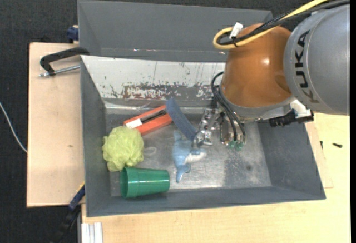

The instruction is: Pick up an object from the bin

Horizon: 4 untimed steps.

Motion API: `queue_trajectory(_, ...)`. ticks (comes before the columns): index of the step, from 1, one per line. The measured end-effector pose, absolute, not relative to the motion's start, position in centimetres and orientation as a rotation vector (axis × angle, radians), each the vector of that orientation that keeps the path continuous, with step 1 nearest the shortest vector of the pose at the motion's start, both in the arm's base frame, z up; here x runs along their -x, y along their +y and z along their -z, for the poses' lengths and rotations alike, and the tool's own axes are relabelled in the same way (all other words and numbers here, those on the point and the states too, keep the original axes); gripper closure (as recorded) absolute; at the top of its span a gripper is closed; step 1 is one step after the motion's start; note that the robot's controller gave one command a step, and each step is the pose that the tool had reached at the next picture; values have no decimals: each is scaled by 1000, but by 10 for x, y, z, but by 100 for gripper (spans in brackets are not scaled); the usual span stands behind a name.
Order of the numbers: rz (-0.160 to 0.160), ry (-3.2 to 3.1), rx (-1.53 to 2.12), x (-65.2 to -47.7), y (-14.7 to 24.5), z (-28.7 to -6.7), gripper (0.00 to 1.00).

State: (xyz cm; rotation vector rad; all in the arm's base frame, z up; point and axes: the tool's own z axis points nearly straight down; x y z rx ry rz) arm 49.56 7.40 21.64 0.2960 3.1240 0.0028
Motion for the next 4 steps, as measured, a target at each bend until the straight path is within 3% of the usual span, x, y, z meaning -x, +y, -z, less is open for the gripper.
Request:
queue_trajectory(1,0,3129,-278,-494,58,-164,0)
queue_trajectory(2,-1,3128,-278,-494,58,-165,0)
queue_trajectory(3,-1,3130,-217,-497,101,-129,0)
queue_trajectory(4,-8,3126,-291,-493,113,-96,0)
